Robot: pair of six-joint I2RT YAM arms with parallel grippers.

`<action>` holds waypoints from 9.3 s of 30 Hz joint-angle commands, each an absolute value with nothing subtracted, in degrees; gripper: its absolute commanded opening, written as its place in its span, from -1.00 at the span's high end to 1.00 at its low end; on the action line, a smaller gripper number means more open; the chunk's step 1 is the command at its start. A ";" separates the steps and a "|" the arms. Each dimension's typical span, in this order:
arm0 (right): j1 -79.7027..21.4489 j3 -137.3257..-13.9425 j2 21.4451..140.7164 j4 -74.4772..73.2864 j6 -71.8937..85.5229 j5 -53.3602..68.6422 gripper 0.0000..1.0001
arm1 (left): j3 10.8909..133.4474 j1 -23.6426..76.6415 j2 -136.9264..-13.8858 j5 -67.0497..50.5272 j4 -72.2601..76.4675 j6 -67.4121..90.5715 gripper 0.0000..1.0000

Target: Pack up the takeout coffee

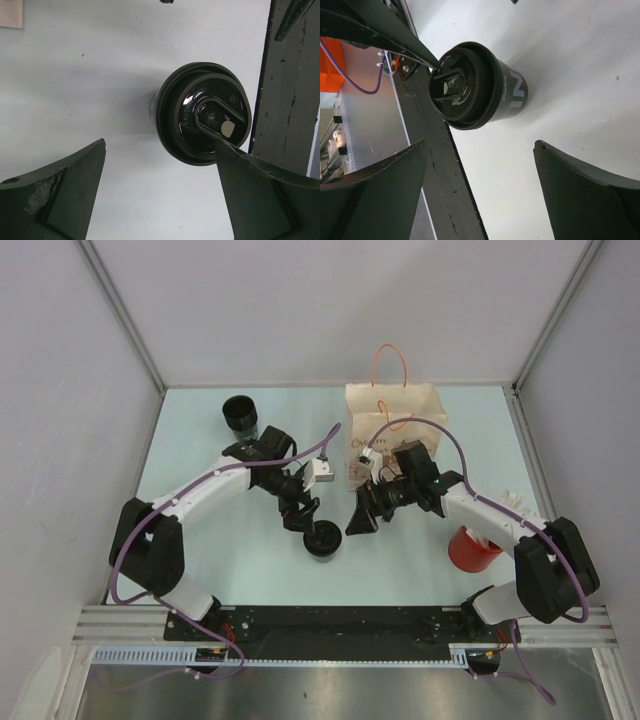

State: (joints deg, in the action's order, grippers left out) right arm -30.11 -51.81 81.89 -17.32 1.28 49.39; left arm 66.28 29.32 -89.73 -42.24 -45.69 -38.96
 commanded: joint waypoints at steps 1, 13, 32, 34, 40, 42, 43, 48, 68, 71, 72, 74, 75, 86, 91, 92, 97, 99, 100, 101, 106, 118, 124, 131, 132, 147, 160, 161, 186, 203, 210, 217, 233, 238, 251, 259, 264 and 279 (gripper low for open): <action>-30.32 -50.80 77.88 -15.56 1.67 47.55 -0.81 | 69.26 28.65 -89.12 -44.47 -47.72 -38.76 -0.89; -30.41 -50.63 74.09 -16.52 1.32 42.28 -0.76 | 76.37 28.65 -96.85 -44.03 -58.45 -34.47 -0.86; -31.20 -49.57 71.11 -16.00 0.53 41.84 -0.73 | 78.58 30.85 -100.90 -46.15 -59.85 -27.69 -0.88; -31.20 -49.48 70.93 -16.00 0.44 41.84 -0.73 | 78.40 31.38 -100.72 -45.00 -59.24 -26.98 -0.87; -31.20 -49.31 70.23 -15.82 0.44 42.10 -0.73 | 77.43 32.34 -100.90 -42.72 -57.92 -25.93 -0.71; -31.20 -49.22 70.22 -15.82 0.44 42.10 -0.73 | 77.43 32.61 -100.90 -42.45 -58.01 -25.93 -0.62; -31.20 -49.22 70.14 -15.82 0.44 42.19 -0.73 | 77.26 32.69 -100.99 -41.76 -57.92 -25.84 -0.61; -31.20 -49.22 69.96 -15.73 0.26 42.10 -0.73 | 77.34 33.22 -101.69 -39.82 -58.18 -26.10 -0.45; -32.25 -49.66 70.05 -14.59 0.88 43.07 -0.66 | 80.94 34.81 -104.50 -34.72 -62.75 -29.70 0.25; -32.69 -49.75 70.57 -14.33 0.79 43.07 -0.66 | 81.39 34.89 -105.64 -34.19 -62.84 -29.88 0.16; -32.70 -49.75 71.19 -14.15 0.70 43.15 -0.66 | 81.39 34.81 -105.91 -34.02 -62.75 -29.97 0.15; -32.87 -49.75 72.07 -14.24 0.62 43.33 -0.65 | 81.30 34.89 -106.26 -33.40 -62.06 -29.88 0.13; -33.05 -49.75 72.42 -14.33 0.53 43.59 -0.65 | 81.21 34.89 -106.43 -32.88 -61.79 -29.80 0.12; -33.84 -48.25 80.50 -9.06 7.73 45.97 -0.37 | 79.89 34.81 -107.23 -30.32 -57.40 -30.15 0.03; -34.10 -47.29 82.70 -7.12 10.80 45.27 -0.15 | 78.93 34.89 -107.31 -29.97 -56.43 -30.23 0.03; -34.19 -47.29 83.58 -6.25 11.16 45.18 -0.12 | 78.93 34.89 -107.23 -29.88 -56.25 -30.23 0.03; -34.63 -46.58 84.73 -3.44 12.83 44.03 0.07 | 78.14 34.98 -106.70 -29.36 -55.46 -29.88 0.02; -34.72 -45.97 84.55 -3.17 13.09 43.42 0.13 | 77.70 34.89 -106.52 -29.09 -55.28 -29.53 0.02; -34.72 -45.88 84.55 -2.90 13.27 43.16 0.16 | 77.52 34.98 -106.35 -29.27 -55.11 -29.44 0.02; -34.72 -45.70 84.55 -2.81 13.45 42.98 0.17 | 77.35 34.98 -106.26 -29.53 -55.02 -29.36 0.02; -34.72 -45.09 84.38 -2.37 13.80 41.93 0.28 | 76.64 34.98 -106.61 -30.32 -54.41 -28.39 0.02; -34.45 -44.21 84.81 -1.23 15.73 42.62 0.33 | 75.85 34.89 -106.08 -31.99 -53.09 -27.16 0.01; -34.28 -44.12 85.51 -0.53 17.14 43.59 0.32 | 75.24 34.89 -105.65 -31.47 -52.12 -26.63 0.01; -33.57 -43.68 85.96 1.67 18.72 44.65 0.32 | 75.41 34.89 -105.82 -31.20 -51.94 -26.54 0.00; -33.40 -43.68 86.31 1.93 18.98 44.82 0.33 | 75.41 34.89 -105.99 -31.11 -51.94 -26.54 0.01; -34.72 -43.24 89.29 1.06 18.02 41.13 0.31 | 75.41 35.16 -105.65 -29.45 -52.03 -26.81 0.03; -33.58 -41.48 91.93 -3.77 13.80 36.13 0.33 | 74.62 35.24 -104.15 -27.25 -52.38 -28.30 0.05; -32.70 -41.31 91.76 -4.13 13.19 36.38 0.34 | 74.62 35.24 -104.15 -27.07 -52.47 -28.30 0.06; -35.33 -39.29 94.22 -4.04 8.87 33.04 0.31 | 71.54 35.68 -101.95 -24.52 -51.86 -29.62 0.06; -29.88 -39.90 87.36 2.02 15.82 55.37 0.15 | 72.69 36.47 -103.71 -24.43 -51.42 -29.27 0.08; -31.55 -39.90 90.87 5.17 19.24 58.53 0.20 | 72.60 36.47 -103.98 -24.52 -51.33 -29.09 0.08; -25.67 -39.90 92.54 11.50 27.24 64.59 0.14 | 72.25 36.47 -104.32 -24.70 -50.98 -29.09 0.09; -29.53 -39.90 96.32 18.63 32.08 65.57 0.26 | 72.51 36.47 -104.68 -25.22 -50.80 -28.74 0.09; -29.53 -39.99 97.91 18.72 32.08 65.57 0.42 | 72.16 36.39 -104.59 -25.49 -50.63 -28.92 0.09; -28.92 -39.90 100.54 18.11 32.35 63.12 0.42 | 72.16 36.56 -104.42 -25.49 -50.63 -28.83 0.10; -29.70 -39.90 103.27 12.84 27.52 57.84 0.66 | 71.37 36.83 -103.62 -24.61 -50.62 -29.00 0.10; -30.41 -39.90 103.18 10.21 25.05 54.41 0.63 | 71.37 36.91 -103.53 -24.61 -50.71 -29.35 0.10; -28.57 -42.36 98.53 14.75 30.22 62.75 0.29 | 71.19 37.27 -103.18 -24.35 -50.80 -29.71 0.10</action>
State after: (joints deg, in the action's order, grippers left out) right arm -29.23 -43.24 100.25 12.12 29.61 68.18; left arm 74.76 35.88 -99.61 -37.67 -53.25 -24.53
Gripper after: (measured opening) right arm 0.349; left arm 0.453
